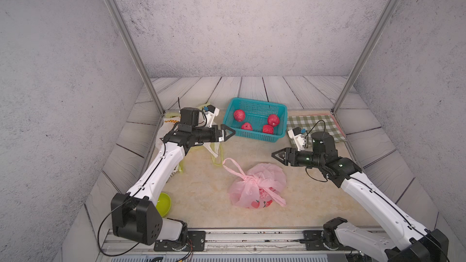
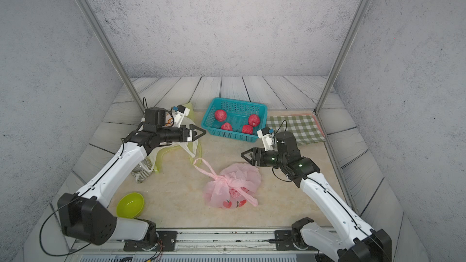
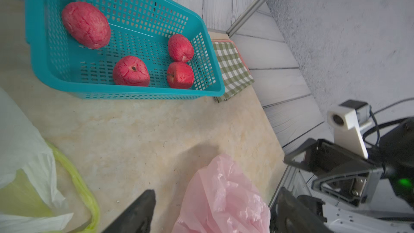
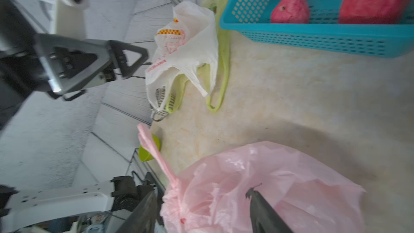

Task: Untie the knot of a plastic bag & take out the apple
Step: Place the plastic bag at the center of the board, then untie the plastic bag at the center of the board.

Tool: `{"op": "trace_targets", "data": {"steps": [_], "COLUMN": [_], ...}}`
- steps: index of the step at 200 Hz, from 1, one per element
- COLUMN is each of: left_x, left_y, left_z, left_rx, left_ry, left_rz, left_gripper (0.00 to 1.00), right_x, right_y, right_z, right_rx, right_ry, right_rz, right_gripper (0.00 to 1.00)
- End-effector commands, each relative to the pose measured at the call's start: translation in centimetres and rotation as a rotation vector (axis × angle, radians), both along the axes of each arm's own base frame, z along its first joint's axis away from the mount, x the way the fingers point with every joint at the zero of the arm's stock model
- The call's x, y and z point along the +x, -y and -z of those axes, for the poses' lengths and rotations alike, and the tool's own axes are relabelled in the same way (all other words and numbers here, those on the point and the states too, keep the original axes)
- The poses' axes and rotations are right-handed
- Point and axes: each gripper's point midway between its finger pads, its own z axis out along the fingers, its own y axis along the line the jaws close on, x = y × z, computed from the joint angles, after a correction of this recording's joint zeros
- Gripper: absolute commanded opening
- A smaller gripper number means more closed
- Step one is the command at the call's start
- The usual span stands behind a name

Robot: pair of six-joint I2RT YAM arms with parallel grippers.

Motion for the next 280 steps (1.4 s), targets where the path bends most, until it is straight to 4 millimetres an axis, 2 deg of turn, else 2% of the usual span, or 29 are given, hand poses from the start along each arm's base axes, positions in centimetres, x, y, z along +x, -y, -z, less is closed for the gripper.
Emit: {"op": "trace_targets", "data": {"steps": [1, 19, 28, 55, 79, 101, 122, 159, 207, 222, 258, 280], "left_x": [-5.4, -9.2, -10.9, -15.7, -17.7, -18.0, -17.8, -16.5, -16.6, -16.7, -16.4, -16.5], "left_y": [0.1, 0.3, 0.3, 1.9, 3.2, 3.6, 3.9, 3.9, 7.5, 8.2, 7.9, 7.6], "left_z": [-1.6, -1.7, -0.9, 3.6, 7.5, 10.0, 11.1, 11.0, 10.9, 11.7, 13.6, 14.2], "left_rx": [0.123, 0.173, 0.204, 0.314, 0.531, 0.662, 0.701, 0.72, 0.577, 0.579, 0.644, 0.652], "left_ry": [0.115, 0.138, 0.114, 0.054, 0.128, 0.132, 0.125, 0.169, 0.171, 0.153, 0.119, 0.105], "left_rz": [0.052, 0.063, 0.063, 0.135, 0.177, 0.19, 0.187, 0.127, 0.17, 0.188, 0.174, 0.165], "left_gripper": [0.85, 0.84, 0.82, 0.81, 0.82, 0.82, 0.82, 0.84, 0.86, 0.86, 0.85, 0.78], "right_x": [-0.6, -1.8, -2.4, -4.1, -5.5, -5.8, -6.4, -6.8, -6.0, -5.8, -5.7, -5.6], "right_y": [3.6, 3.8, 3.7, 2.3, 0.8, 2.0, 1.9, 1.0, -0.4, -0.8, -1.7, -2.0], "right_z": [2.5, 5.0, 6.0, 8.4, 8.7, 8.6, 8.2, 8.1, 7.3, 7.5, 8.9, 9.4], "right_rx": [-0.235, -0.268, -0.26, -0.161, -0.091, -0.197, -0.181, -0.095, -0.039, -0.038, -0.06, -0.066], "right_ry": [0.026, -0.054, -0.089, -0.191, -0.192, -0.096, -0.103, -0.145, -0.146, -0.154, -0.193, -0.197], "right_rz": [0.07, 0.04, 0.032, -0.007, -0.062, -0.044, -0.06, -0.059, -0.066, -0.071, -0.092, -0.093], "right_gripper": [0.68, 0.68, 0.68, 0.68, 0.66, 0.67, 0.68, 0.71, 0.72, 0.72, 0.72, 0.66]}}
